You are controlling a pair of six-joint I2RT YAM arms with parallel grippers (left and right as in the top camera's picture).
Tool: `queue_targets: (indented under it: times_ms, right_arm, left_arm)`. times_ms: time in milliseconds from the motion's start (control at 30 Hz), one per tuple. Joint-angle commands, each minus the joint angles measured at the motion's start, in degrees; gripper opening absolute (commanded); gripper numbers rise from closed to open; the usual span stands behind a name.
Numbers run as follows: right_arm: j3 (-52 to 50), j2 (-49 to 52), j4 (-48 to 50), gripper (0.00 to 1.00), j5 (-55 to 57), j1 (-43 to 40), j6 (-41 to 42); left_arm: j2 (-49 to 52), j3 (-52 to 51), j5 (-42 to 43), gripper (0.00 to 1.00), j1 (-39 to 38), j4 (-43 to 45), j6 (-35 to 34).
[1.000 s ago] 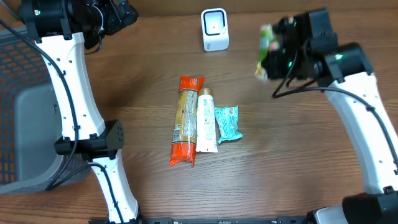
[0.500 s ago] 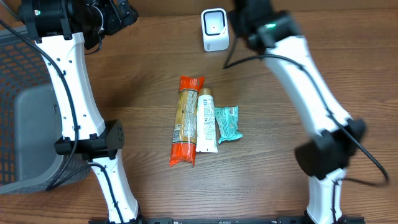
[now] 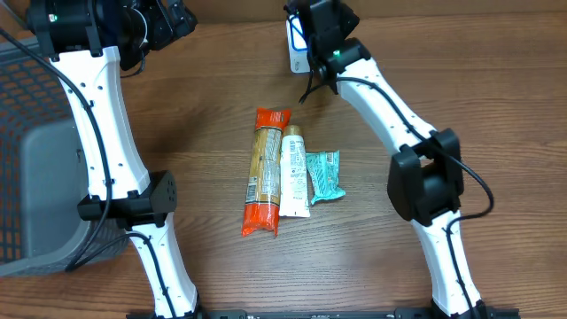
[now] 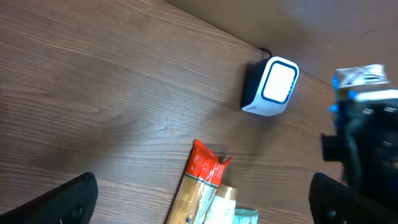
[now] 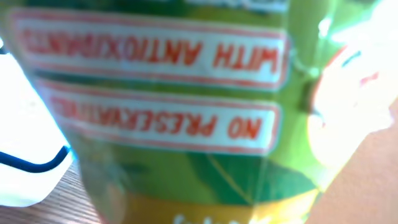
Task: Scan the item barcode
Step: 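Hold the carton's barcode in front of the scanner window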
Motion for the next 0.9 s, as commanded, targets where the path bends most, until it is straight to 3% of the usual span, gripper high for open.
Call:
queue_targets:
  times_ms: [0, 433, 867]
  right_arm:
    - [0.7, 2.3, 2.8, 0.04, 3.2, -0.1, -5.1]
    - [0.7, 8.7, 17.3, 0.04, 7.9, 0.0, -16.3]
    - [0.7, 10.1, 18.4, 0.04, 5.0, 0.2, -17.0]
  left_arm:
    - [-0.3, 0.0, 0.2, 1.0, -0.4, -0.1, -0.8]
    - [-0.3, 0.0, 0.2, 0.99, -0.4, -0.1, -0.8]
    - [-0.3, 0.0, 0.2, 1.0, -0.4, -0.1, -0.8]
